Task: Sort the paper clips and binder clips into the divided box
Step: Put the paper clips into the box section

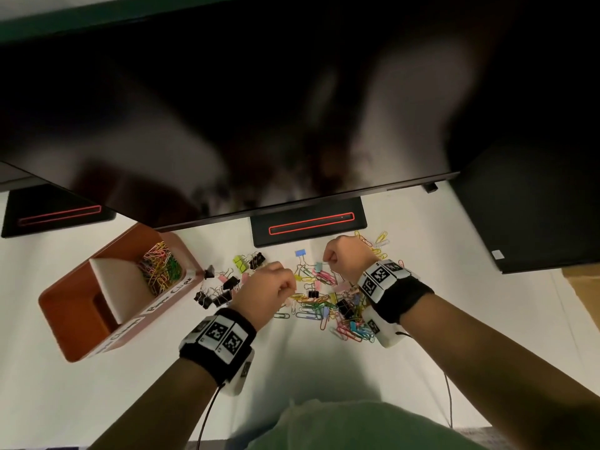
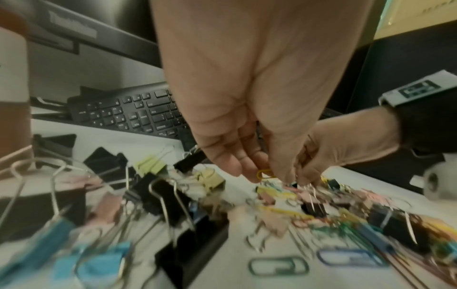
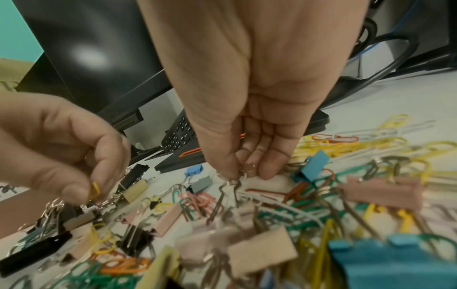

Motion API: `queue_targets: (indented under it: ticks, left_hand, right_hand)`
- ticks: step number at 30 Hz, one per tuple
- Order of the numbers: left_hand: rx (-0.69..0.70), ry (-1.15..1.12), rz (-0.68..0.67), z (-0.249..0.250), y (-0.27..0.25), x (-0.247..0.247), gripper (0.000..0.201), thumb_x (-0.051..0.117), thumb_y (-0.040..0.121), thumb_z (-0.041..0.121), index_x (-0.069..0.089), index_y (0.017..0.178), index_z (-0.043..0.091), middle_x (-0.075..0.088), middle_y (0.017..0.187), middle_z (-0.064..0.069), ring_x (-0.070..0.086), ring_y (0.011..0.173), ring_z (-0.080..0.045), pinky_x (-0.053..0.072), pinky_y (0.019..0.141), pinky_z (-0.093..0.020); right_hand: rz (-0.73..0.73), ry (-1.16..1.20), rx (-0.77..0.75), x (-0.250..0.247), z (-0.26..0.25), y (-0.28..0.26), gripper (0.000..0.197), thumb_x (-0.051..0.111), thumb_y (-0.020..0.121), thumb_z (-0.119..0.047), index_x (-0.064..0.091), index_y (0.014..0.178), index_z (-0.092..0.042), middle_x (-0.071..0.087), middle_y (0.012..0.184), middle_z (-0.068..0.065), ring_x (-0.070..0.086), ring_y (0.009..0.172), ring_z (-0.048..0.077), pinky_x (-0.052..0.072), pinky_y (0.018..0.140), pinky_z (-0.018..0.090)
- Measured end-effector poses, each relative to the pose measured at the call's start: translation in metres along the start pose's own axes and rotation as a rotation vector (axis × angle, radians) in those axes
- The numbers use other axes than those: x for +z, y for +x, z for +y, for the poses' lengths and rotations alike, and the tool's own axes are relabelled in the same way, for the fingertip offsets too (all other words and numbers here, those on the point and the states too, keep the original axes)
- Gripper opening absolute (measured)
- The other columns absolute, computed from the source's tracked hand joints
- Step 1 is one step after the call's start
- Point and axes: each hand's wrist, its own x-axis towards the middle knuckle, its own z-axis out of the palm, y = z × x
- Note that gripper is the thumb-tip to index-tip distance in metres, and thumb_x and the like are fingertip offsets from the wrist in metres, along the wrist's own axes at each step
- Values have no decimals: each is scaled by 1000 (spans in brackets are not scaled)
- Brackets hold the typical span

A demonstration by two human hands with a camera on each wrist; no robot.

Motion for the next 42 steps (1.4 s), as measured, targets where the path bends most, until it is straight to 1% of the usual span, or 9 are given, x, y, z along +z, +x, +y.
queue_targets:
  ticks: [5,9,18,25,29,33,36,39,42]
  left_hand:
    - [-52,101,-48,3,0,15,16,57,87,18,63,102,13,60,92,-4,54,83,-17,47,77,-31]
    - [-56,220,-50,2,5,19,11,57,88,21,64,91,13,60,92,-4,56,88,-21,49,78,-34]
    - [-12,333,-77,-3,8,24,11,49,90,18,58,90,12,58,90,-5,56,85,-23,48,75,-36]
    - [42,257,-35,-3,0,23,17,48,91,18,61,100,13,62,96,-5,57,91,-23,45,80,-33]
    - [50,224,-34,-5,-1,25,15,48,91,16,61,92,10,57,93,-7,57,83,-26,47,74,-36]
    - [63,86,67,-8,-1,22,6,55,87,9,61,86,11,57,87,-6,57,76,-23,50,69,-37]
    - [92,74,92,-5,5,15,11,57,86,8,63,95,12,62,87,-5,57,80,-22,50,73,-37]
    - [117,128,28,0,17,10,25,57,86,11,62,111,13,63,91,-7,58,84,-23,49,80,-34]
    - [122,242,-58,3,27,9,27,55,88,15,61,115,15,63,102,-7,60,93,-25,47,87,-34]
  right_hand:
    - [-2,20,-35,-5,0,-6,22,51,88,-8,65,106,-9,67,109,7,61,98,21,47,82,24]
    - [29,72,-72,0,0,-21,19,60,86,-18,65,104,-13,69,103,4,63,90,17,52,80,26]
    - [8,-64,-6,19,-8,-18,29,56,90,-32,64,107,-10,62,106,10,59,95,26,51,84,37]
    - [-56,-92,-40,15,-12,-18,16,56,88,-17,65,100,-14,65,106,7,60,95,24,53,82,34]
    - [-73,-107,-54,16,-13,-21,15,55,88,-19,63,101,-16,67,104,5,61,95,24,53,81,35]
    - [-74,-145,-62,16,-11,-23,21,51,91,-22,64,105,-15,68,104,7,61,94,25,54,81,36]
    - [-51,-132,-60,9,-6,-27,25,48,93,-27,63,108,-14,68,103,7,62,93,24,53,78,33]
    - [-39,-99,-54,3,-1,-29,26,49,93,-30,63,108,-14,69,102,6,63,92,23,54,79,34]
    - [1,-75,-72,5,-2,-31,26,48,93,-34,63,105,-17,69,98,5,63,89,23,53,75,32]
